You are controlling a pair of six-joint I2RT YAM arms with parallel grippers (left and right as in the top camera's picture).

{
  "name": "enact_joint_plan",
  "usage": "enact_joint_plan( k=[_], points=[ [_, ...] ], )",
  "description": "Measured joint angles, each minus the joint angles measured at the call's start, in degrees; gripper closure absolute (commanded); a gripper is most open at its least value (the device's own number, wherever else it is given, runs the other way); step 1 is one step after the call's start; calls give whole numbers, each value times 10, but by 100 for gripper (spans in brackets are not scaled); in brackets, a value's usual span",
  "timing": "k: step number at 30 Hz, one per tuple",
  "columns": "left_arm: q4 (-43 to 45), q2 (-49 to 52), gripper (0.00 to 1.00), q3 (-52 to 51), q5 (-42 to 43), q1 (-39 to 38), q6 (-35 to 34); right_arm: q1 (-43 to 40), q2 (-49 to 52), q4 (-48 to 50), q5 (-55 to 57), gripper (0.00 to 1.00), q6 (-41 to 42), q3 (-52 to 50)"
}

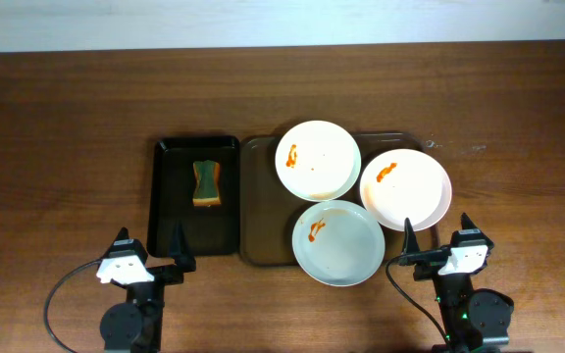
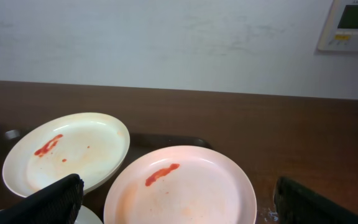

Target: Clean dirty plates on tray and stack at the side

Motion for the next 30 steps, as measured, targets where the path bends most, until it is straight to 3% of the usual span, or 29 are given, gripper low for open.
enact_joint_plan(
  k=[30],
  points=[
    [3, 0, 0, 0, -2, 0, 0, 0, 0, 0, 0, 2, 0, 0]
  ],
)
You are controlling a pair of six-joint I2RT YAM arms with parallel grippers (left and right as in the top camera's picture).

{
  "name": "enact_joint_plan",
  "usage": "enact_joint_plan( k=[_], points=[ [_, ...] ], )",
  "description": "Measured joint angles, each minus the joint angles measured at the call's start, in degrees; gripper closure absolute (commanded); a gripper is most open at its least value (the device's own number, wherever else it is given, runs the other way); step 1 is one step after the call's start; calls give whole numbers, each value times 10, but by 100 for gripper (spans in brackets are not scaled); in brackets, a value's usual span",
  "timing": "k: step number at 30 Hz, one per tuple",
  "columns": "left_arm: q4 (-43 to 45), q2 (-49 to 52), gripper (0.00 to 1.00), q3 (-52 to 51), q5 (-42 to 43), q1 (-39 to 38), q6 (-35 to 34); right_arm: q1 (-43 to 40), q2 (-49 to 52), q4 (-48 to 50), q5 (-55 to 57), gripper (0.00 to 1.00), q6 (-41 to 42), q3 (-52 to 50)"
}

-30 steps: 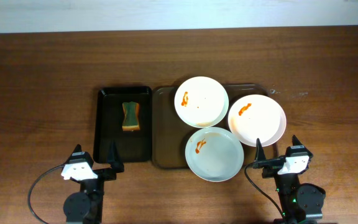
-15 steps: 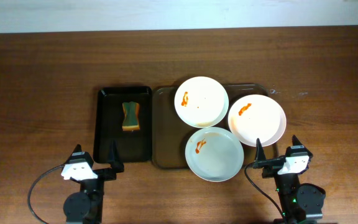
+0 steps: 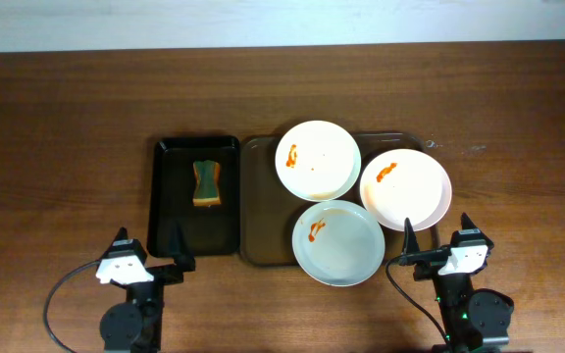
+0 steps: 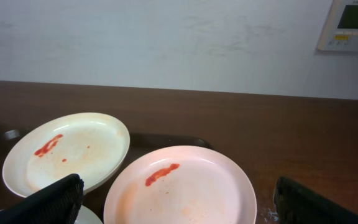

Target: Clean dirty plates on tray and stack at the side

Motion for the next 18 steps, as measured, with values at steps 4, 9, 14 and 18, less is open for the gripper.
enact_joint_plan(
  k=[4, 9, 14, 18],
  points=[
    [-3, 0, 0, 5, 47, 0, 0, 0, 1, 16, -7, 2, 25, 1],
    [-125, 88, 1, 233, 74, 0, 0, 0, 67, -139, -26, 2, 44, 200],
    [-425, 385, 0, 575, 127, 0, 56, 0, 504, -574, -61, 2, 43, 730],
    [-673, 732, 0, 903, 146, 1, 89, 0, 841, -817, -172, 5, 47, 1078]
  ],
)
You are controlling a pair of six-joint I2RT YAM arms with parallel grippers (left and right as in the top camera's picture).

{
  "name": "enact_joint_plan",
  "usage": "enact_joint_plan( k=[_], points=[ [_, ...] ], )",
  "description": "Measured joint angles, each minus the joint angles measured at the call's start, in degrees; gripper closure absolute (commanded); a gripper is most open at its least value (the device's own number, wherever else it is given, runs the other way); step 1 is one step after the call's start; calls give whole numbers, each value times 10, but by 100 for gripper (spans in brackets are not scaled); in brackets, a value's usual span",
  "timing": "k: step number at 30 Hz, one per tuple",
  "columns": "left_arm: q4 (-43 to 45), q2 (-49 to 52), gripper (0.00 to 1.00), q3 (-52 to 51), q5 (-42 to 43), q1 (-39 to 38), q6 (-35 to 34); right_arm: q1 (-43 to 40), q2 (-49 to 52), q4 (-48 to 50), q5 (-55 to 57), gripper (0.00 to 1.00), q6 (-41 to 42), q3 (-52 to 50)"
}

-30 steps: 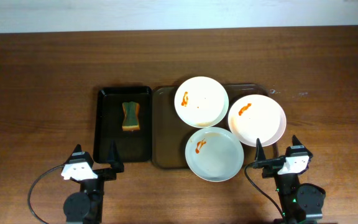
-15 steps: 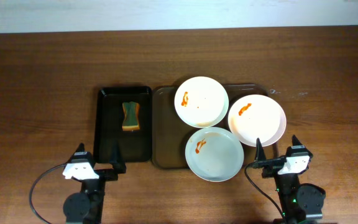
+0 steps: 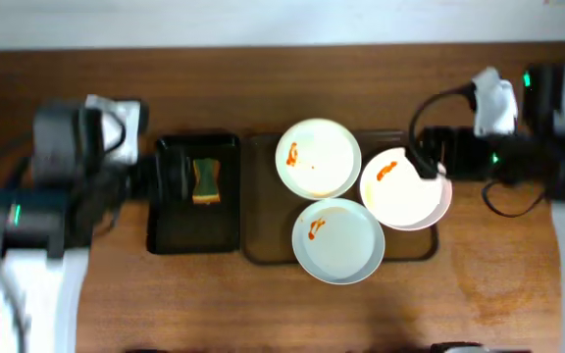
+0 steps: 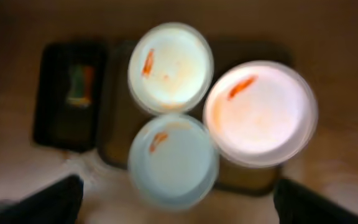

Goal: Clean dirty plates on tray and stack at the side
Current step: 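Move left gripper to the sponge and right gripper to the top-left plate rim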

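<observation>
Three plates smeared with red sauce lie on the brown tray (image 3: pixel 263 201): a white one (image 3: pixel 318 158) at the back, a pale blue one (image 3: pixel 338 240) in front, a pink one (image 3: pixel 405 191) on the right. The right wrist view looks down on the white plate (image 4: pixel 170 67), the blue plate (image 4: pixel 174 160) and the pink plate (image 4: pixel 260 112) from well above. My right gripper (image 4: pixel 179 194) is open and holds nothing; overhead it hangs over the pink plate's far right rim (image 3: pixel 428 157). My left gripper (image 3: pixel 170 178) is blurred over the black tray's left side.
A small black tray (image 3: pixel 170 230) left of the brown one holds a green and yellow sponge (image 3: pixel 206 181), which the right wrist view shows as a sponge (image 4: pixel 79 86) too. Bare wooden table lies on both sides and in front.
Both arms have left their places at the table's front edge. The left one is now over the black tray, the right one above the pink plate's right side. Plates and sponge lie as before.
At both earlier moments the two arms stood at the front edge, grippers open, with the three dirty plates on the tray and the sponge in the black tray. Now both arms are out over the table, above the trays.
</observation>
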Motion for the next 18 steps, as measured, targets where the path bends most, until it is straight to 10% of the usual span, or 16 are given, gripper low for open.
enact_joint_plan(
  k=[4, 8, 18],
  points=[
    [8, 175, 16, 47, 14, 0, 2, 7, 161, -30, -30, 25, 6, 40],
    [42, 290, 11, 47, 20, 0, 8, 69, 262, -2, 53, 30, 13, 40],
    [97, 356, 16, 49, 22, 0, 10, 120, 492, 157, 160, 58, 87, 43]
  ],
)
